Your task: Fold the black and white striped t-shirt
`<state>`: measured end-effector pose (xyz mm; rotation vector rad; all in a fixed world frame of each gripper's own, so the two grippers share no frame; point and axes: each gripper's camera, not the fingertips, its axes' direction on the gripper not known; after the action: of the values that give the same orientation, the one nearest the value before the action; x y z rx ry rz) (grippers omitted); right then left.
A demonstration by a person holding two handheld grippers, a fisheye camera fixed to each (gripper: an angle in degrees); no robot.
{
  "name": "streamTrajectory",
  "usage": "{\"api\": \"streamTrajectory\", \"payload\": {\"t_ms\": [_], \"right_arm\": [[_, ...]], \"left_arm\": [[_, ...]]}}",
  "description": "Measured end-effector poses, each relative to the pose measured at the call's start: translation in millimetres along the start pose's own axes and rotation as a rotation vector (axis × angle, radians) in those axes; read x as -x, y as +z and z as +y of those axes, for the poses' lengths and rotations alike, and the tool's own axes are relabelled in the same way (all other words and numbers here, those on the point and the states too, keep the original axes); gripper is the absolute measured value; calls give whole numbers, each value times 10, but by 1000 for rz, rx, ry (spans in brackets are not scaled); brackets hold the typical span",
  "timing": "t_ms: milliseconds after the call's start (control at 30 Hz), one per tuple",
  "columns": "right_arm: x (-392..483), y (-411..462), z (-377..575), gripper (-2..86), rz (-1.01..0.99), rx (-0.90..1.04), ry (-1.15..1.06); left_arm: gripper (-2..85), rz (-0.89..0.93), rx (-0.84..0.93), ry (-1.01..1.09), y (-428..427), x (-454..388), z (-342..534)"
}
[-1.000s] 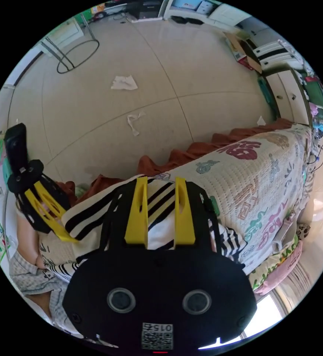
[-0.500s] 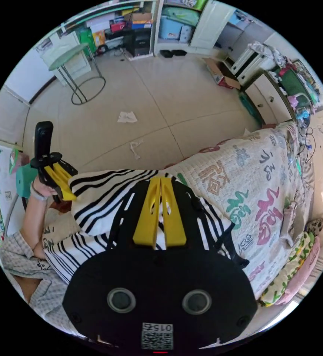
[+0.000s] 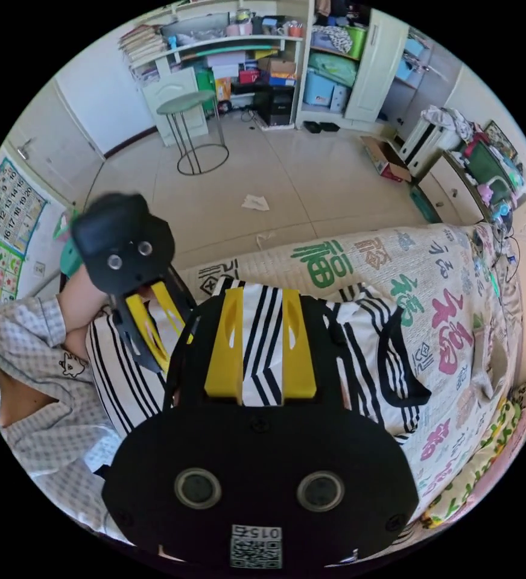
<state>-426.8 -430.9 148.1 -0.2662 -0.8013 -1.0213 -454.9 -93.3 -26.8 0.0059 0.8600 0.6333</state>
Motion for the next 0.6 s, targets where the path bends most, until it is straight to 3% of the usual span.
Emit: {"api": "streamTrajectory", "payload": {"t_ms": [100,200,333,600], "right_arm": [[78,285,-42,112,-86,97,-29],[137,317,51,98,-32,119,-61],[-52,-61,420,12,-6,-1,48],[-742,-828,2075,-2,-55,-379,476]], "left_arm": [[64,-75,15,13,-70,-149,145],[64,-148,21,-19,-118,-231,295],[65,-155,-101,-50,-221,-263,381],[86,-222,-159,-59,23,-371,25]]}}
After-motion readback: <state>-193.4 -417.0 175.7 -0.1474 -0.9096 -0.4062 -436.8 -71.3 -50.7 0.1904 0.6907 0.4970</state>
